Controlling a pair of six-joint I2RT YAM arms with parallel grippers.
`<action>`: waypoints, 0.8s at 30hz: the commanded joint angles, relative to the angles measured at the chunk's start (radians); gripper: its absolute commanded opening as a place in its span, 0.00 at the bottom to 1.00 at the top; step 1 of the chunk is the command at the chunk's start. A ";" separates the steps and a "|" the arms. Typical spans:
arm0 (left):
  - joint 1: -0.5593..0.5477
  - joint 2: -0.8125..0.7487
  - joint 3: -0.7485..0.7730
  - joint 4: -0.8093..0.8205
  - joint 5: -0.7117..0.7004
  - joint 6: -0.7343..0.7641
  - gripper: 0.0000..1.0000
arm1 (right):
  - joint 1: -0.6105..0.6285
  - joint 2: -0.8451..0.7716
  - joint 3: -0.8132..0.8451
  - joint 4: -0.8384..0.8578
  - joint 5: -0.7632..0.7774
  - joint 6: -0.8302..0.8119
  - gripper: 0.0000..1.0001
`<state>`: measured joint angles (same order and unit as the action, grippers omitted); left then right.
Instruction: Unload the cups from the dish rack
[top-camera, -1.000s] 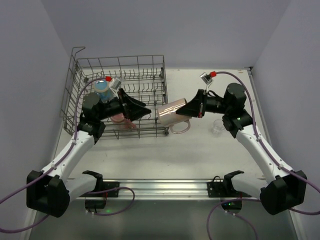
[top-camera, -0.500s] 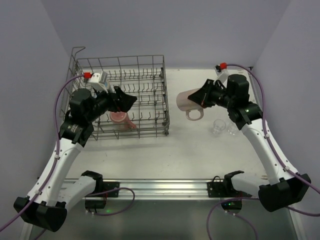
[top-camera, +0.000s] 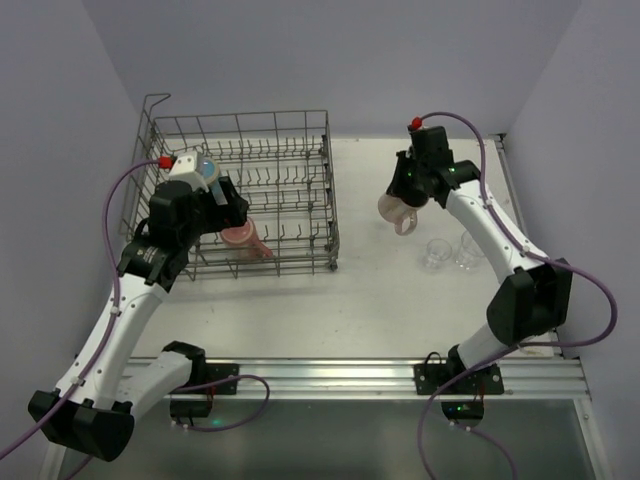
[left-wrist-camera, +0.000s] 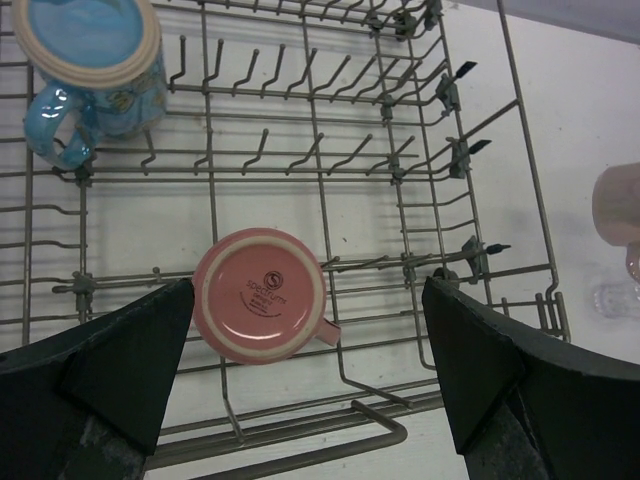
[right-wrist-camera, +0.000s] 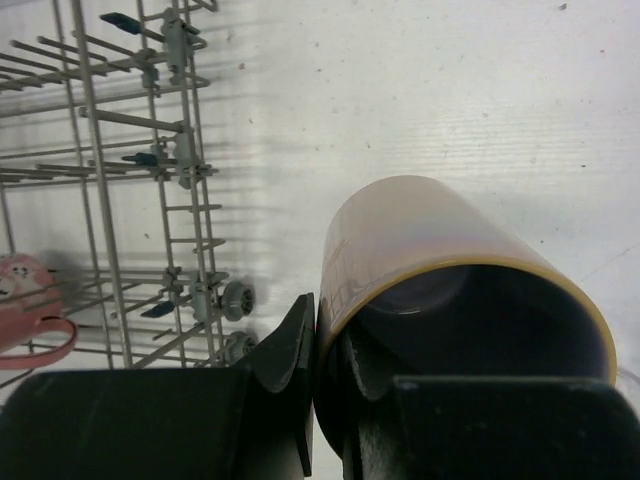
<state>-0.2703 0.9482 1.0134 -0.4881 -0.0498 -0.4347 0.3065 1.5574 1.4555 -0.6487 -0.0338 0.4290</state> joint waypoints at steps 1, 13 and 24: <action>0.006 -0.009 0.039 -0.030 -0.105 -0.006 1.00 | 0.046 0.041 0.141 0.000 0.133 -0.044 0.00; 0.006 0.012 0.050 -0.087 -0.228 -0.067 1.00 | 0.109 0.210 0.160 -0.062 0.304 -0.030 0.00; 0.006 0.012 0.033 -0.083 -0.214 -0.065 1.00 | 0.109 0.239 0.020 0.037 0.292 -0.007 0.00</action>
<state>-0.2703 0.9531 1.0245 -0.5705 -0.2470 -0.4870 0.4149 1.8111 1.4853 -0.7006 0.2199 0.4141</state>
